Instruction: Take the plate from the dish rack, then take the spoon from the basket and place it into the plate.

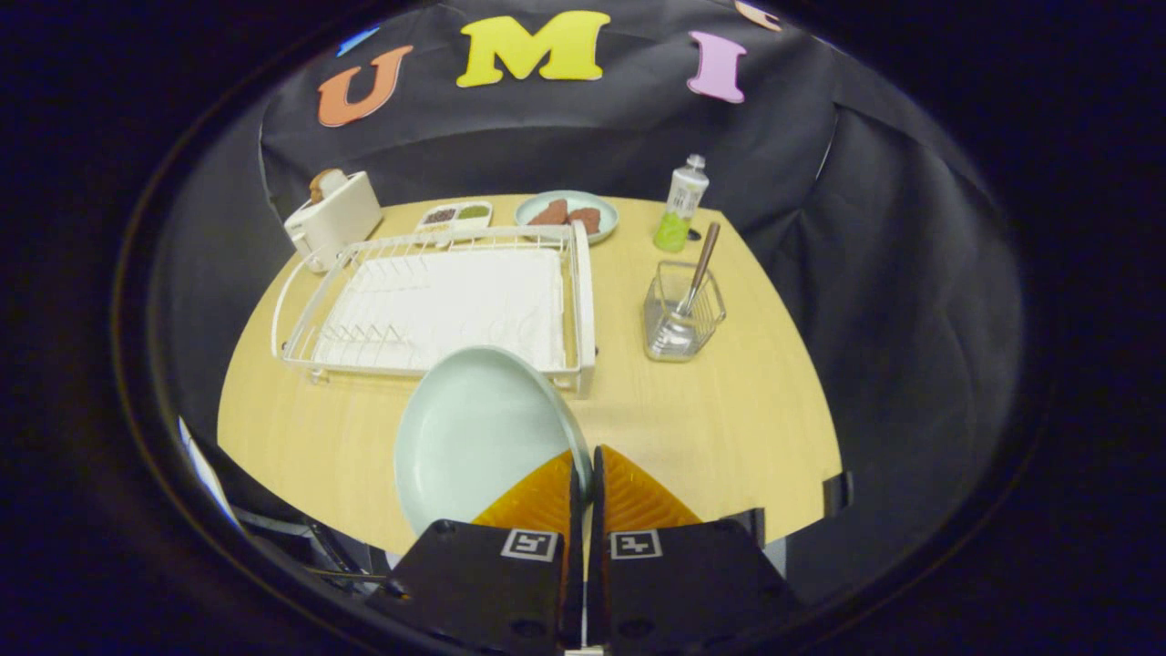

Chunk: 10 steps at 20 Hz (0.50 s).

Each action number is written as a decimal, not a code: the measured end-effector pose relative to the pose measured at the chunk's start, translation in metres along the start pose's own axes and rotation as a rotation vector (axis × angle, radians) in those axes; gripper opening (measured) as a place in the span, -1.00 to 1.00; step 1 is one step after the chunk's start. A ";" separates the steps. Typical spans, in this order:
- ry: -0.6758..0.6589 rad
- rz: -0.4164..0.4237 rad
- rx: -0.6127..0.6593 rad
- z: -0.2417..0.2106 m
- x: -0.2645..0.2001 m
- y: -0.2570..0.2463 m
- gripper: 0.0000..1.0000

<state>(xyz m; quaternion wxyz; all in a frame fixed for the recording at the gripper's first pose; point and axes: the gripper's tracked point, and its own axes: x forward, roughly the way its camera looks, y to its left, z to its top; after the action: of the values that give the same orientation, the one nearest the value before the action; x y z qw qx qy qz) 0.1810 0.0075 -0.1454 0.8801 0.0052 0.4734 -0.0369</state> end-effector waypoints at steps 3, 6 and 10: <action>0.073 0.051 0.041 -0.027 0.033 -0.004 -0.85; 0.084 0.075 0.077 -0.036 0.060 -0.010 -0.86; 0.062 0.064 0.077 -0.036 0.074 -0.021 -0.86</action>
<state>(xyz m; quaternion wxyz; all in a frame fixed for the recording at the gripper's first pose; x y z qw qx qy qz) 0.1899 -0.0163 -0.2260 0.8649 0.0552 0.4982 -0.0266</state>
